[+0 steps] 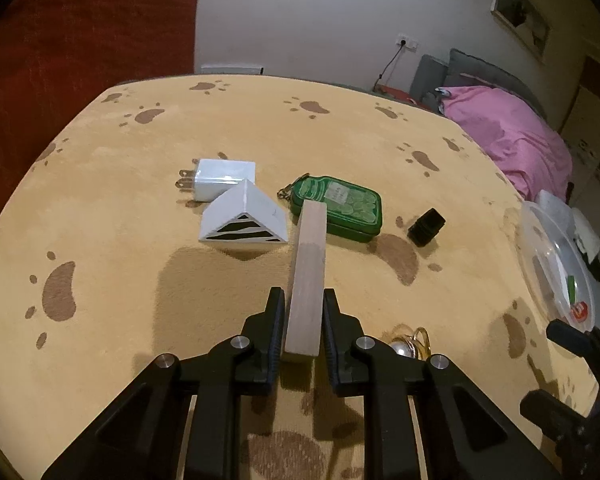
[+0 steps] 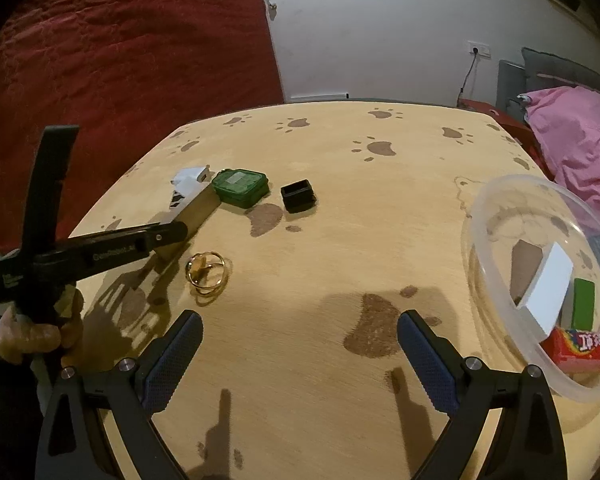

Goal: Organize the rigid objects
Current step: 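Grasp the light wooden stick upright with the left tool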

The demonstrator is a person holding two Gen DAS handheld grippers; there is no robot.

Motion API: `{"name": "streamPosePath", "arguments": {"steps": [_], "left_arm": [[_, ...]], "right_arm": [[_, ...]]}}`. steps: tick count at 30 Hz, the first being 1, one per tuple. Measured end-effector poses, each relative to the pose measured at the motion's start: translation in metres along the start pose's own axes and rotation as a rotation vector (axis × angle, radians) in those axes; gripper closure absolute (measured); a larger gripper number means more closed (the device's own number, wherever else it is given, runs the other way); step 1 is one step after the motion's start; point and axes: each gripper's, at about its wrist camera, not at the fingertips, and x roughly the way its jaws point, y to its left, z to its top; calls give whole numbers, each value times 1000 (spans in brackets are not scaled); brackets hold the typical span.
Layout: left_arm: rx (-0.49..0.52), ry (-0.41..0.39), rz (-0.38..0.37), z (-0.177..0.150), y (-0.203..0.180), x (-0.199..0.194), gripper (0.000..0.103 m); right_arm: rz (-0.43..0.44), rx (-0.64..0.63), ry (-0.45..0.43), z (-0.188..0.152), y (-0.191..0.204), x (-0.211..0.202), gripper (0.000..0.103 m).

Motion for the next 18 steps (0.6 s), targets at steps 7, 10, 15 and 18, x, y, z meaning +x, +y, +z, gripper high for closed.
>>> {"name": "streamPosePath", "arguments": {"steps": [7,10,15,18], "left_arm": [[-11,10,-3,8,-1,11,84],[-12,0,0,6,0,9,87],[-24,-40,13,5,5,-7,89],[-22,-64,11,3,7,-17,89]], "right_arm": [[17,-6,25,3,4,7,3],[28,-23,34,6,9,11,6],[61,-30,63,12,15,23,18],[89,-44,80,14,22,30,24]]}}
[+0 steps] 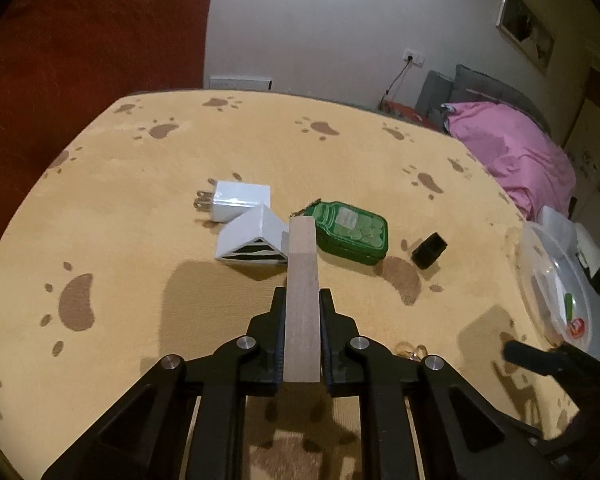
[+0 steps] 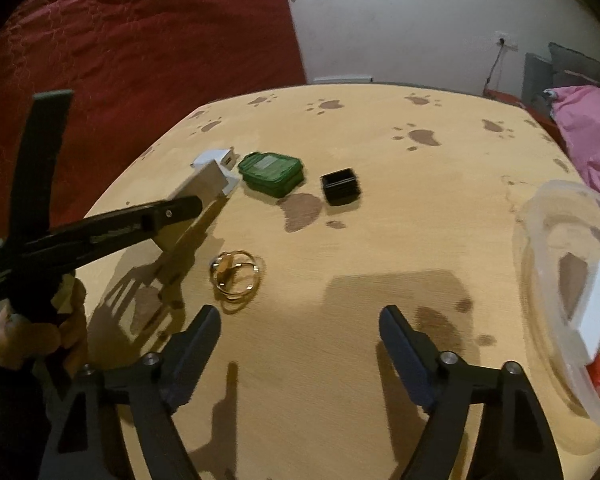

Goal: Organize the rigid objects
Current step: 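Grasp the light wooden stick upright with the left tool, then grasp the gold ring with the right tool while the left tool holds the stick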

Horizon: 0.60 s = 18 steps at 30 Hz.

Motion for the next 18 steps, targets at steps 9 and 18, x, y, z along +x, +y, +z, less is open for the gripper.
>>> {"name": "streamPosePath", "arguments": {"steps": [9,18], "left_arm": [[-9,-20,-6,-6,7,-19,89],[-36,-33,23,-12,19,-26,89]], "right_arm": [[43,-55,33,11,24,22,36],[28,-66,35,15,32,34,41]]}}
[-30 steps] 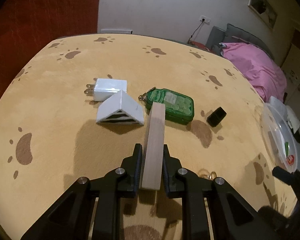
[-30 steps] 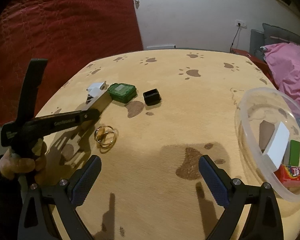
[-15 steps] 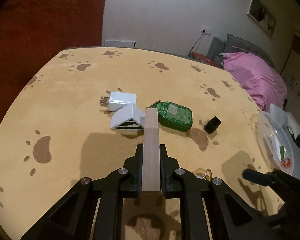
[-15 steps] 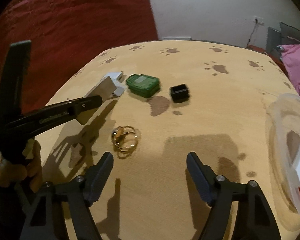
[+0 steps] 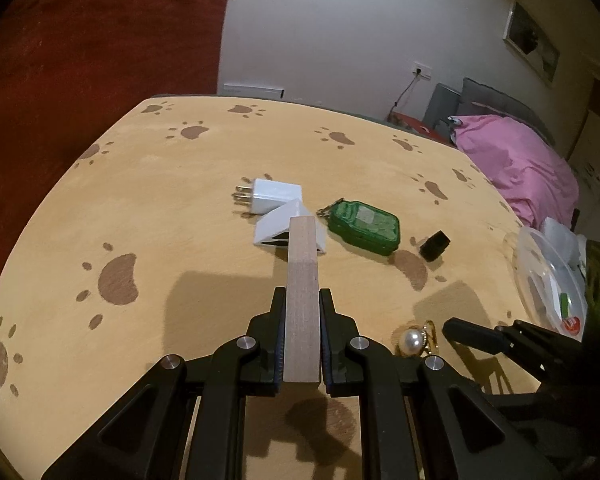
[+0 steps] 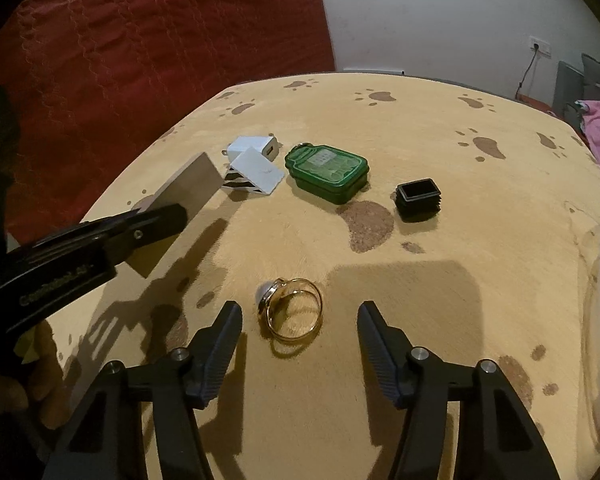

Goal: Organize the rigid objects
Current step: 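Grasp the gold ring with the right tool while the left tool holds the stick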

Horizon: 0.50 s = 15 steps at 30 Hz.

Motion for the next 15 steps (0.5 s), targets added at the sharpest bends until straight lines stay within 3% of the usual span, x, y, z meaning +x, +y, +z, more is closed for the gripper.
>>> {"name": "streamPosePath", "arguments": {"steps": [4,8,15], "left_arm": [[-10,0,5,-2,4,-1,89],[-12,1,6,-2,4,-2,89],[2,-3,3,-3,0,-4,89]], "right_arm": [[-16,-21,-6,1,4,2,49],[-18,-35,-10,0,4,1,65],[0,-18,-21,-6,-3,-8,65]]}}
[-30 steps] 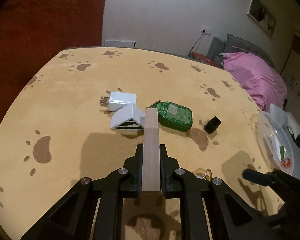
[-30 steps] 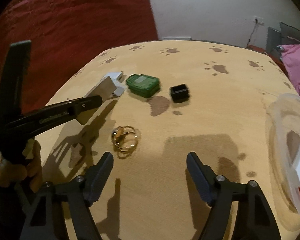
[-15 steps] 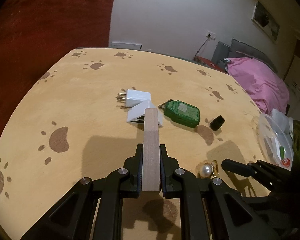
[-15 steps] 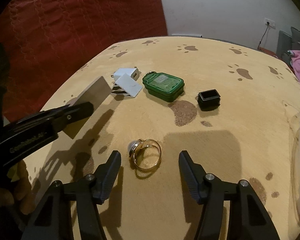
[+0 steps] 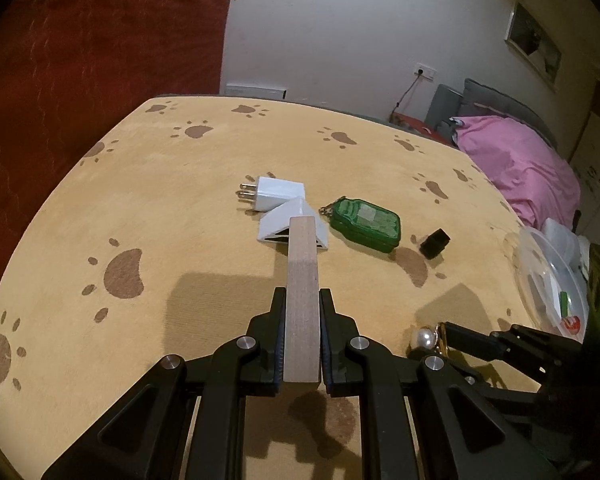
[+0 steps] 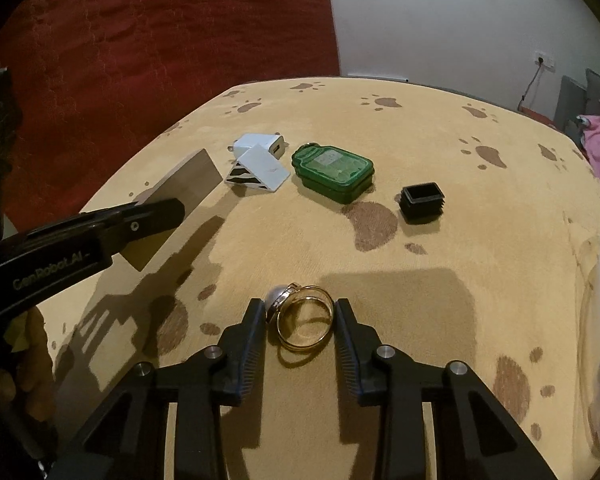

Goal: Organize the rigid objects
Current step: 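Grasp the gold ring with the right tool while the left tool holds the stick, then carry the gold ring into the clear bowl and open the right tool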

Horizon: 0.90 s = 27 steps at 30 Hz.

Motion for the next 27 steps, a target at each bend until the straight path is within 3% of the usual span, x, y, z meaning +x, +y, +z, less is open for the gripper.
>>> {"name": "streamPosePath", "arguments": {"steps": [27], "left_arm": [[100,-4,-7,-6,-57,-6,89]], "right_arm": [[-100,201,-154,-26,-76,-78,65]]}}
